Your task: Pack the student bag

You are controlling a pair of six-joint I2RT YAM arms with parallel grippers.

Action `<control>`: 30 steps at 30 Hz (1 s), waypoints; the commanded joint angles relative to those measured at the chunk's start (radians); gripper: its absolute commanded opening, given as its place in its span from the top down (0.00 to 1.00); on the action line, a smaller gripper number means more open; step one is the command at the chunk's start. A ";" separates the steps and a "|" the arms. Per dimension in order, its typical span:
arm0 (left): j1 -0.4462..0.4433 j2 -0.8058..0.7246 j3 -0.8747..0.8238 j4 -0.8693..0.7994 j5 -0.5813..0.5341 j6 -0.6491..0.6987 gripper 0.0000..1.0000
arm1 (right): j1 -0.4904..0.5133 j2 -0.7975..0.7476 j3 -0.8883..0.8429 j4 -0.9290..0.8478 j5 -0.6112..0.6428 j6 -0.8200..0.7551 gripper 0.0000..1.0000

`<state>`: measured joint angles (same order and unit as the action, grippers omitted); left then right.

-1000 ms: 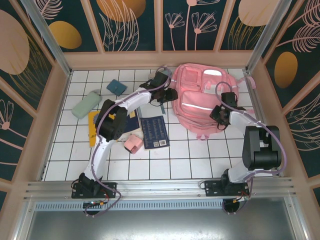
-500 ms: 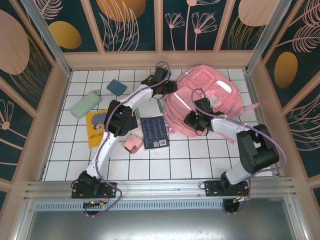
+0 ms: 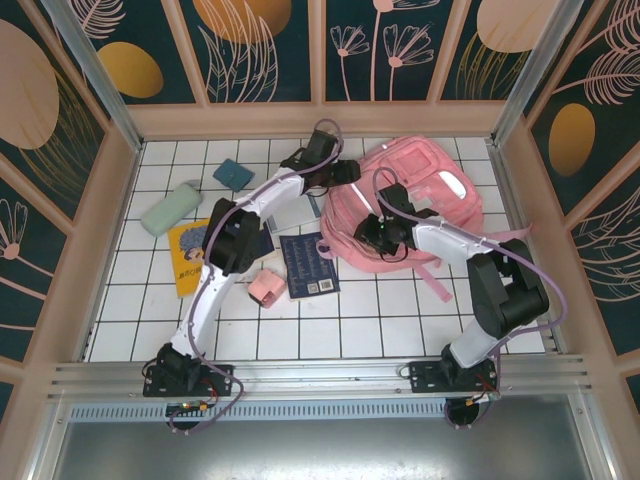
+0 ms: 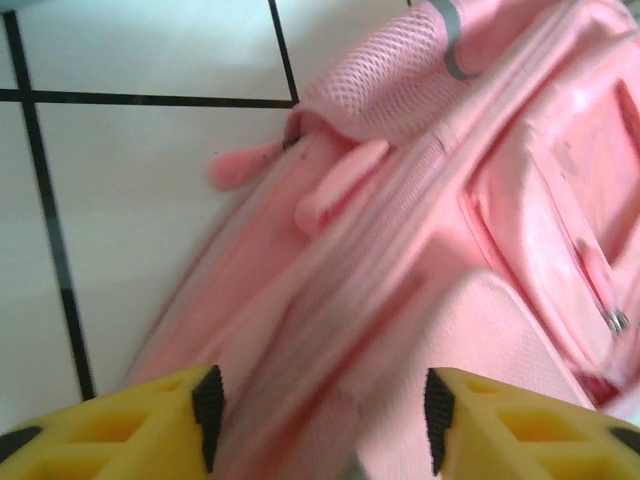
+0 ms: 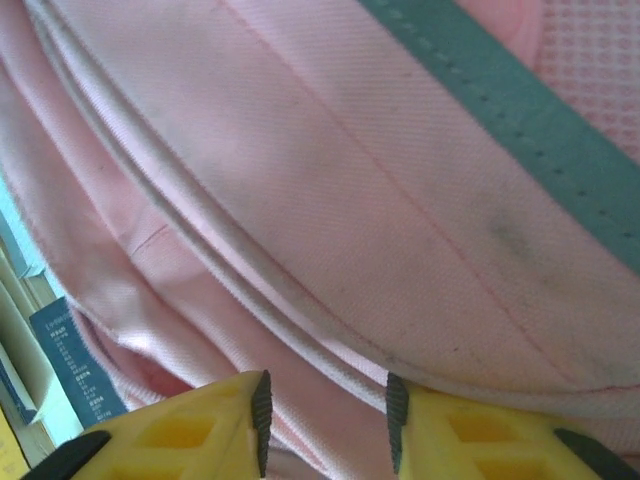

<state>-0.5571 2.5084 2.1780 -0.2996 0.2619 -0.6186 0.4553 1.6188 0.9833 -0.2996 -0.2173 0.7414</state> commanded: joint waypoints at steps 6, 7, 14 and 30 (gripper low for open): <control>-0.008 -0.448 -0.333 0.023 -0.212 0.080 0.03 | -0.026 0.078 0.159 0.025 0.053 -0.185 0.59; -0.004 -0.493 -0.381 0.030 -0.244 0.078 0.01 | -0.026 0.094 0.182 0.022 0.055 -0.198 0.59; 0.016 -0.741 -0.651 0.045 -0.432 0.030 0.01 | -0.043 0.213 0.302 0.018 0.047 -0.240 0.58; 0.019 -1.078 -1.070 -0.018 -0.636 -0.030 0.01 | -0.179 0.389 0.409 0.043 0.043 -0.262 0.45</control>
<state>-0.5404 1.4712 1.1454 -0.2932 -0.3260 -0.6304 0.3222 1.9804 1.3739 -0.2512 -0.2050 0.5060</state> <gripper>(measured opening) 0.985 0.538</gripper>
